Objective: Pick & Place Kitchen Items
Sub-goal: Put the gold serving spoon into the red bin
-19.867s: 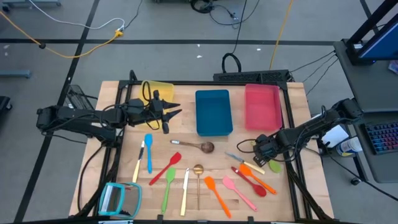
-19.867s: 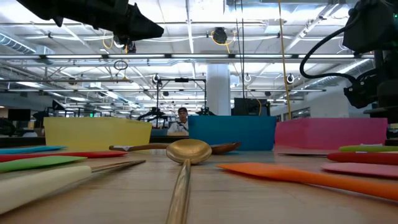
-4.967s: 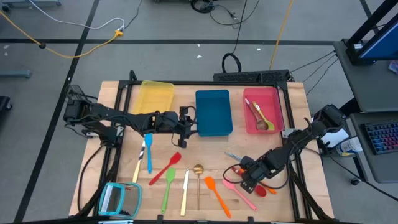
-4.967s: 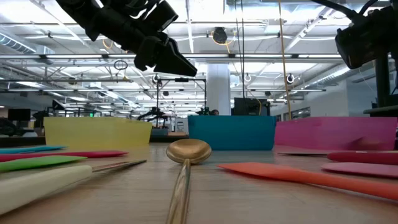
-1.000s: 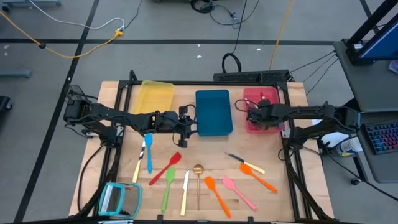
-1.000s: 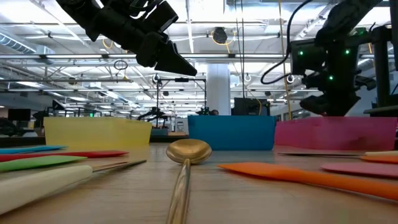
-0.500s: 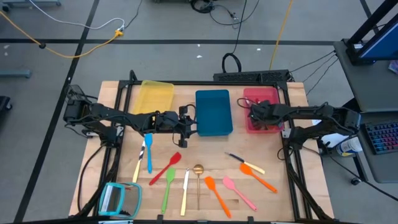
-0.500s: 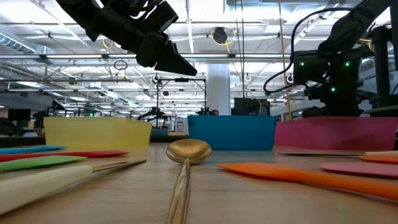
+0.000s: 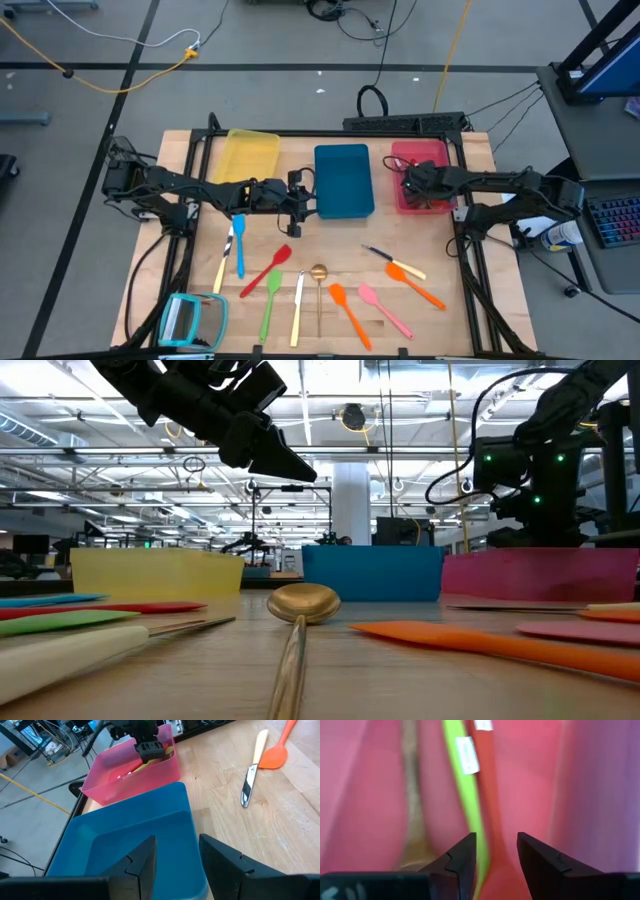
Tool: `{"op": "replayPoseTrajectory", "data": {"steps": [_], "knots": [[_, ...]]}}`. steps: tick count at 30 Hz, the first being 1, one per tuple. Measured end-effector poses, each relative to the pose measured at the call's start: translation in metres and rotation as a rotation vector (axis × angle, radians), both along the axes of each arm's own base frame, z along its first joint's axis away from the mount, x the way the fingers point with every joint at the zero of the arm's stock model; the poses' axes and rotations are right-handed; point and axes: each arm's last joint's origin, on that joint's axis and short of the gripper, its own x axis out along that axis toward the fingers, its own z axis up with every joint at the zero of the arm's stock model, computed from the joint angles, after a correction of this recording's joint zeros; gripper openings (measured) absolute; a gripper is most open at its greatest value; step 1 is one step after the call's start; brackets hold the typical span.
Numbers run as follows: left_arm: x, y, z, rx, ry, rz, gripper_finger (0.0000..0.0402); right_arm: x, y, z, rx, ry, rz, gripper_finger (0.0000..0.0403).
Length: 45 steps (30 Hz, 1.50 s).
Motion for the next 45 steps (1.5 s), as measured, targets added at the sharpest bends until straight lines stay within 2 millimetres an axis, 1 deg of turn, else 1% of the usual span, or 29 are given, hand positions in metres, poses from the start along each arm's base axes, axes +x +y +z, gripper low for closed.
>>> {"op": "replayPoseTrajectory", "data": {"steps": [6, 12, 15, 19, 23, 25, 31, 36, 42, 45], "knots": [[0.0, 0.0, 0.0, -0.005, 0.0, 0.002, 0.0152, 0.002, 0.002, 0.014, 0.015, -0.166, 0.064, 0.0123], [0.0, 0.0, 0.0, -0.005, 0.0, 0.002, 0.0152, 0.01, 0.0, 0.036, -0.096, -0.379, 0.186, 0.0119], [0.0, 0.0, 0.0, -0.012, 0.002, -0.013, 0.0152, 0.019, 0.002, 0.051, -0.186, -0.511, 0.288, 0.012], [0.0, -0.004, -0.001, -0.06, 0.012, -0.126, 0.0152, 0.034, 0.012, 0.069, -0.299, -0.664, 0.435, 0.0119], [-0.001, -0.011, -0.001, -0.128, 0.014, -0.279, 0.0152, 0.048, 0.029, 0.078, -0.342, -0.764, 0.566, 0.0111], [-0.001, -0.015, -0.001, -0.145, 0.014, -0.321, 0.0152, 0.054, 0.038, 0.08, -0.343, -0.788, 0.622, 0.0106], [-0.001, -0.027, -0.001, -0.146, 0.016, -0.363, 0.0152, 0.071, 0.064, 0.078, -0.322, -0.854, 0.758, 0.0089], [-0.002, -0.041, -0.001, -0.119, 0.017, -0.421, 0.0152, 0.085, 0.084, 0.069, -0.284, -0.883, 0.841, 0.0085], [-0.004, -0.059, -0.002, -0.124, 0.027, -0.48, 0.0152, 0.101, 0.11, 0.06, -0.266, -0.941, 0.939, 0.009], [-0.008, -0.068, -0.004, -0.148, 0.059, -0.553, 0.0152, 0.11, 0.124, 0.054, -0.268, -0.986, 0.991, 0.0091]]}}
